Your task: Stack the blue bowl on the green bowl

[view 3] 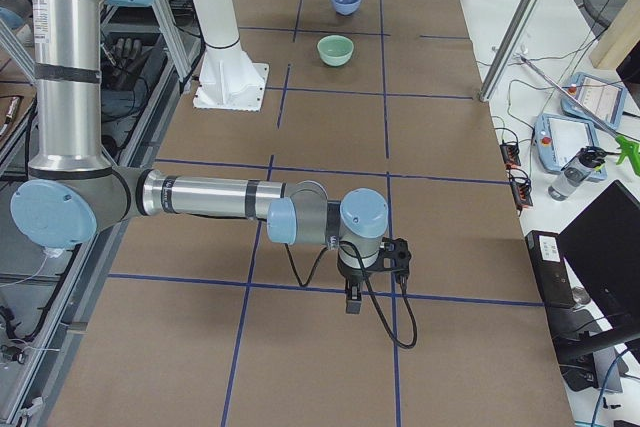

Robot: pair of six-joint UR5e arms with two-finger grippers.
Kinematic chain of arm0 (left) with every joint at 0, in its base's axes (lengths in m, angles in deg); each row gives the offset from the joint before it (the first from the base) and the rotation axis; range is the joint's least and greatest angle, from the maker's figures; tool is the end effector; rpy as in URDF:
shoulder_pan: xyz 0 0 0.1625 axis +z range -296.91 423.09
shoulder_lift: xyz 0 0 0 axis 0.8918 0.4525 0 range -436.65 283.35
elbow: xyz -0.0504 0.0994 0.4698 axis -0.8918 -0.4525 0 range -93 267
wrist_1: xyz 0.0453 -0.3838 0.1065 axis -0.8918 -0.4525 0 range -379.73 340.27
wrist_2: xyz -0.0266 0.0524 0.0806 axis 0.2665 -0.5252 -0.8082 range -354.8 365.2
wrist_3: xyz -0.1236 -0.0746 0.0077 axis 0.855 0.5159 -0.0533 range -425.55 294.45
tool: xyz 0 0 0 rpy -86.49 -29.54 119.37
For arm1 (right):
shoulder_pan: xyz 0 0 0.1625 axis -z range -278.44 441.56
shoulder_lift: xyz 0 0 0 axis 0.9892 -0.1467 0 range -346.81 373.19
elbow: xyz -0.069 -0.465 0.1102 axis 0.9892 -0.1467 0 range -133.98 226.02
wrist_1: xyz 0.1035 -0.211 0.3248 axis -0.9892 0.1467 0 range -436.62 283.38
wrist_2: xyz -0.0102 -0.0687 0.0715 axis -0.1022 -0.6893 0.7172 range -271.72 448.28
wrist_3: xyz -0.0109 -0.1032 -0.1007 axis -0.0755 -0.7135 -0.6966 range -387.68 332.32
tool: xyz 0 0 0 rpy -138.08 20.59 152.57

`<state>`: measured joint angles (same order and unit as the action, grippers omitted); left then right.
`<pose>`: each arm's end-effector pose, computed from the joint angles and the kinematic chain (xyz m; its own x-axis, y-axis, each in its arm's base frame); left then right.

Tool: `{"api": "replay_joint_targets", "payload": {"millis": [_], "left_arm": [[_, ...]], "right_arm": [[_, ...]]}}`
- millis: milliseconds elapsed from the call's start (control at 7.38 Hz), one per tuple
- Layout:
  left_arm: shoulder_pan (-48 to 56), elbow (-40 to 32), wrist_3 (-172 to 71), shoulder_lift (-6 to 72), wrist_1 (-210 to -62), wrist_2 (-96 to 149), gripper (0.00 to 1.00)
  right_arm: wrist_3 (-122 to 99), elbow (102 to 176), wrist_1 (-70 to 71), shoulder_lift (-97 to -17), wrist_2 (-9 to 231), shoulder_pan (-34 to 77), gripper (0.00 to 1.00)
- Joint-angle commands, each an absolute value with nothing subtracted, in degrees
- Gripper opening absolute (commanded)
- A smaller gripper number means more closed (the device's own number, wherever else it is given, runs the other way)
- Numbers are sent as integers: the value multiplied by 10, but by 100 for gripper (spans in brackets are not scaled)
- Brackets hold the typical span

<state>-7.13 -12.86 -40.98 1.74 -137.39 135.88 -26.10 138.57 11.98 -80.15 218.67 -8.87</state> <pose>0.1048 -0.4069 0.7022 0.6878 0.1250 -0.7150 -0.0201 0.9880 0.1534 0.0430 -0.4505 0.7588 0.7612 0.0265 0.6480 -0.0286 0.9996 -0.0072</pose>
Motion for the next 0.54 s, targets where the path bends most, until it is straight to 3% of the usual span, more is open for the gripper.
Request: {"api": "replay_joint_targets", "payload": {"millis": [0, 271, 407], "left_arm": [[2, -104, -267, 17, -1479, 1340, 100], [41, -102, -213, 18, -1487, 1324, 98], [46, -102, -201, 18, -1488, 1324, 63]], "right_arm": [[-261, 1386, 120, -801, 2186, -89, 100], [-261, 1386, 120, -801, 2186, -89, 100], [-261, 1386, 120, -801, 2186, -89, 100]]}}
